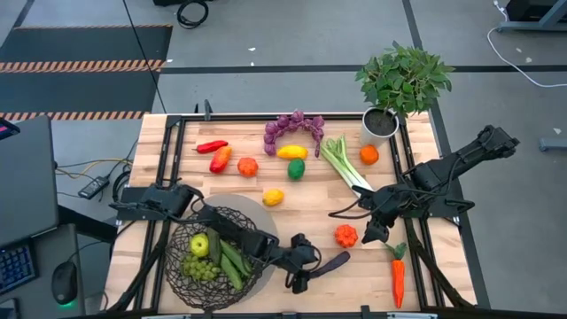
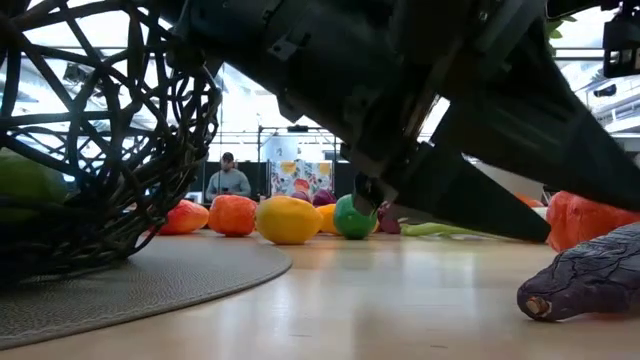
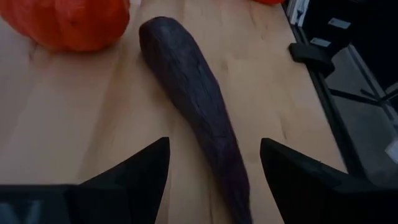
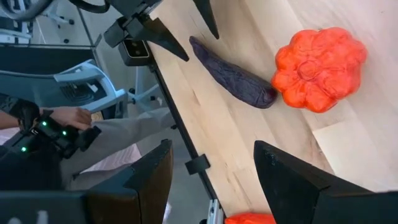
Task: Build produce basket
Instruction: Put the violet eggplant into the black basket
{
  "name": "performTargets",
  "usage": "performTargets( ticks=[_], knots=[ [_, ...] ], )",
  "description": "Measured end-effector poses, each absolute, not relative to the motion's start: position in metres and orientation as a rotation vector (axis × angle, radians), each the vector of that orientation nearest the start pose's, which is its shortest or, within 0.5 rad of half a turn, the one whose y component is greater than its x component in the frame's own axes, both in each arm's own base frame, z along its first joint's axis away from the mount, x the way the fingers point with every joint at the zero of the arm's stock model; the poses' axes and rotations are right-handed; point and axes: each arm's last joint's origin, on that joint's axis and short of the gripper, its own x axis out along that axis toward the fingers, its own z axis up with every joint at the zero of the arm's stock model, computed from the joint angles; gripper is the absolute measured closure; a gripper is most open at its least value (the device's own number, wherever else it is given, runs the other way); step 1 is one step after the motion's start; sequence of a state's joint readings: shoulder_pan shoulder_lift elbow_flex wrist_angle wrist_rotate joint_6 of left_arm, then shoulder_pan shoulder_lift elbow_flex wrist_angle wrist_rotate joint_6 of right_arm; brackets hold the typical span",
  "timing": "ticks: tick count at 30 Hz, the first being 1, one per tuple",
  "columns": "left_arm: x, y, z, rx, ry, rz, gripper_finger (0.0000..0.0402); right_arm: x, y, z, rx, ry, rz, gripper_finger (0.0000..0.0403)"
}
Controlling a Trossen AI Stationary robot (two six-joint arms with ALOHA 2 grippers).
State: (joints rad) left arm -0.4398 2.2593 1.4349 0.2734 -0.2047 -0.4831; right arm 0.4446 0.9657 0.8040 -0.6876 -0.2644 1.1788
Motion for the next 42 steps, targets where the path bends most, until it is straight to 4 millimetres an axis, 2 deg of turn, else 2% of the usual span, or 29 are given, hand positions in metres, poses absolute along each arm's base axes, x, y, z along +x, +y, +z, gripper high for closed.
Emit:
performTargets(
  ticks=[8, 13, 19, 21, 30, 37, 42],
  knots=[
    [0.438, -0.198, 0.125, -0.296, 0.551, -0.135, 0.0148, 0.165, 0.087, 0.27, 1.007, 1.122, 0.076, 0.0174],
    [0.434, -0.193, 0.147, -0.27, 0.555, -0.14, 0.0161, 0.169, 0.088, 0.272, 0.841, 1.036, 0.173, 0.0174],
    [0.414, -0.178, 0.158, -0.209, 0.805, -0.078, 0.0174, 0.179, 0.092, 0.265, 0.65, 1.011, 0.237, 0.0175],
    [0.41, -0.176, 0.166, -0.218, 0.821, -0.078, 0.0179, 0.184, 0.096, 0.26, 0.599, 1.015, 0.26, 0.0175],
    [0.397, -0.169, 0.224, -0.283, 0.719, -0.08, 0.0205, 0.213, 0.131, 0.225, 0.343, 1.029, 0.394, 0.0153],
    [0.386, -0.161, 0.263, -0.381, 0.626, -0.06, 0.022, 0.23, 0.143, 0.196, 0.253, 1.065, 0.388, 0.0102],
    [0.375, -0.158, 0.276, -0.415, 0.636, -0.043, 0.0228, 0.238, 0.149, 0.169, 0.188, 1.144, 0.385, 0.0072]
  ],
)
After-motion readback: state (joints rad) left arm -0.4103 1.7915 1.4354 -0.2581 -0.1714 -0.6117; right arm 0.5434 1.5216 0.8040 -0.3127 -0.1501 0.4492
